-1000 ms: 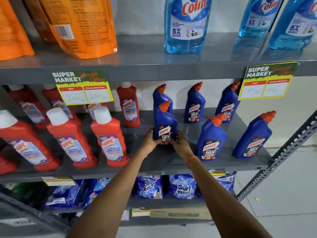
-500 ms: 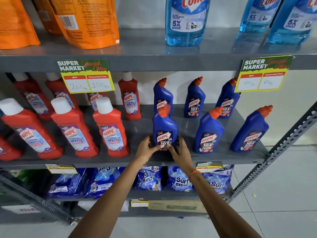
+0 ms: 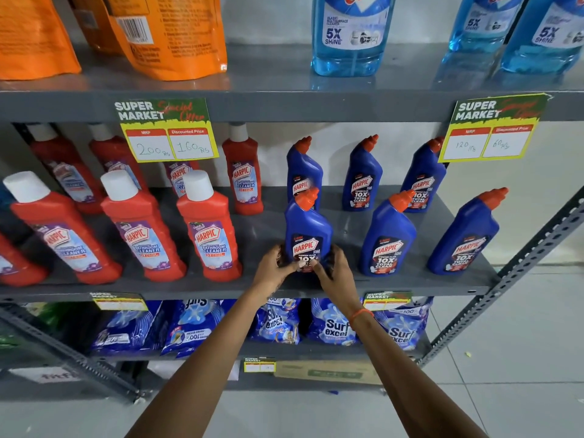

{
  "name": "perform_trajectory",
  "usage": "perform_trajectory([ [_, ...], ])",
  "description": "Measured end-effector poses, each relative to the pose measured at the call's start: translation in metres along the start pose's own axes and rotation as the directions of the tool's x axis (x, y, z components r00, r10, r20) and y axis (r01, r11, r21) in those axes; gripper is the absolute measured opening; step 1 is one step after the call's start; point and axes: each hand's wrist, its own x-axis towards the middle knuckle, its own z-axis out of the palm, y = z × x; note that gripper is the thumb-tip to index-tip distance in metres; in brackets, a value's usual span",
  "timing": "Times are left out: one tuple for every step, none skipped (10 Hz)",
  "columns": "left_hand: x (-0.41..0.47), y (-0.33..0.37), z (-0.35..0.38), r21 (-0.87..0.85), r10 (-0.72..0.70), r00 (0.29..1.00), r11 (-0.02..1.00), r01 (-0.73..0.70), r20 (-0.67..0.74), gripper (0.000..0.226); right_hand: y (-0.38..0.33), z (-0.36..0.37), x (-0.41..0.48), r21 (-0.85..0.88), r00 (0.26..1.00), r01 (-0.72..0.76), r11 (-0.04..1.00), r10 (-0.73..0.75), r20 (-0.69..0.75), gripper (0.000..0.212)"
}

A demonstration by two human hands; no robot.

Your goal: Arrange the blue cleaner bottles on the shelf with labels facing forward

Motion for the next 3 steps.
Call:
perform_trajectory([
  [-0.009,0.000,0.001,0.054,-0.032,0.999,0.998,0.030,0.033,0.060,0.001,-0.004,0.000,-0.018,0.996,-0.063,0.998,0.063,0.060,0.061],
  [-0.018,0.014,-0.001,0.242,-0.036,0.998,0.970,0.021,0.056,0.060,-0.011,-0.018,0.003,-0.140,0.990,-0.108,0.984,0.120,0.079,0.058],
  [-0.034,0.057,-0.001,0.499,-0.059,0.994,0.867,0.007,0.089,0.036,-0.052,-0.050,-0.007,-0.394,0.926,-0.166,0.904,0.280,0.252,0.029],
])
